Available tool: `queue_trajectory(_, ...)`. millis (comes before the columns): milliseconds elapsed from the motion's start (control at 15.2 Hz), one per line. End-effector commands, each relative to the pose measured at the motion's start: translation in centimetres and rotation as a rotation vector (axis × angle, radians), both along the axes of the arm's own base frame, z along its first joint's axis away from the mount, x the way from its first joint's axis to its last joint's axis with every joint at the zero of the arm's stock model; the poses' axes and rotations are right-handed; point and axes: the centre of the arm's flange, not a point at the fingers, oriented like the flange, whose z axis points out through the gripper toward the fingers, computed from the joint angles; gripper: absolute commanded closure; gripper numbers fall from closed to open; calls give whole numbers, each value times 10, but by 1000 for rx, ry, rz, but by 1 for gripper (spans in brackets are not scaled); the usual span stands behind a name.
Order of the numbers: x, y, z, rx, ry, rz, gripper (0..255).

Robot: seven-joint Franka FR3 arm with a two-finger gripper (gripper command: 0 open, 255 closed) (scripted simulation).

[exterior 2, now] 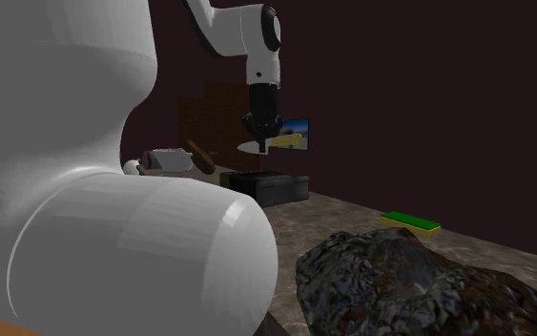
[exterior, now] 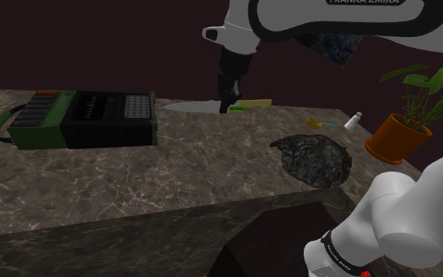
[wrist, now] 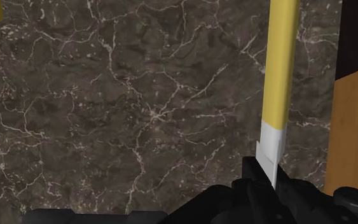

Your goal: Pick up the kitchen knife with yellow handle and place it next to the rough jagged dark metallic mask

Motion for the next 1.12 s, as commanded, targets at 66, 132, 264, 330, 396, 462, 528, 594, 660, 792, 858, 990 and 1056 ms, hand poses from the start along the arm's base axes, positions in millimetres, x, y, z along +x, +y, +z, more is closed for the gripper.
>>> queue_trajectory(66,-12,-37,-1,0,0,1,255)
queue_trajectory(132,-16,-50,-1,0,0,1,255)
queue_trajectory(264,-23,-75,-1,0,0,1,255)
queue_trajectory(330,-28,-92,-1,0,0,1,255)
queue_trajectory(396,-28,-92,-6,0,0,1,255)
queue_trajectory(462,-28,-92,-12,0,0,1,255)
queue_trajectory(528,-28,-92,-17,0,0,1,255)
queue_trajectory(594,-28,-92,-22,0,0,1,255)
queue_trajectory(660,-28,-92,-27,0,0,1,255)
queue_trajectory(792,-28,-92,-38,0,0,1,255)
queue_trajectory(858,-28,-92,-43,0,0,1,255)
queue_trajectory(990,-28,-92,-54,0,0,1,255)
queue_trajectory(1056,-28,-92,-59,0,0,1,255)
